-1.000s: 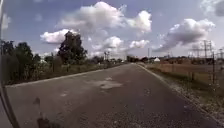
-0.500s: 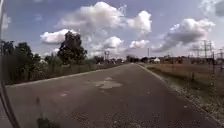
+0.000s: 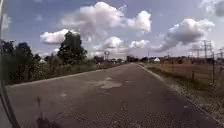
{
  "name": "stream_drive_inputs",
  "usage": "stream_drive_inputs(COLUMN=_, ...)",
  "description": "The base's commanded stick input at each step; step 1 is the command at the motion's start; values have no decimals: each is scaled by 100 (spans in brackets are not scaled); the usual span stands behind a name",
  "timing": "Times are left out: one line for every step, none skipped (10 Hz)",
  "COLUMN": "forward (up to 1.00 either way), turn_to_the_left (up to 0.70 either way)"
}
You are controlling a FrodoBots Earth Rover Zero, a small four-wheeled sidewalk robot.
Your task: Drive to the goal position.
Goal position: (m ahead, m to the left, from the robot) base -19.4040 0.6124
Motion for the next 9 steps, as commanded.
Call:
stream_drive_inputs(forward=4, turn_to_the_left=0)
stream_drive_inputs(forward=4, turn_to_the_left=0)
stream_drive_inputs(forward=4, turn_to_the_left=0)
stream_drive_inputs(forward=4, turn_to_the_left=0)
stream_drive_inputs(forward=4, turn_to_the_left=0)
stream_drive_inputs(forward=4, turn_to_the_left=0)
stream_drive_inputs(forward=4, turn_to_the_left=0)
stream_drive_inputs(forward=4, turn_to_the_left=0)
stream_drive_inputs(forward=4, turn_to_the_left=0)
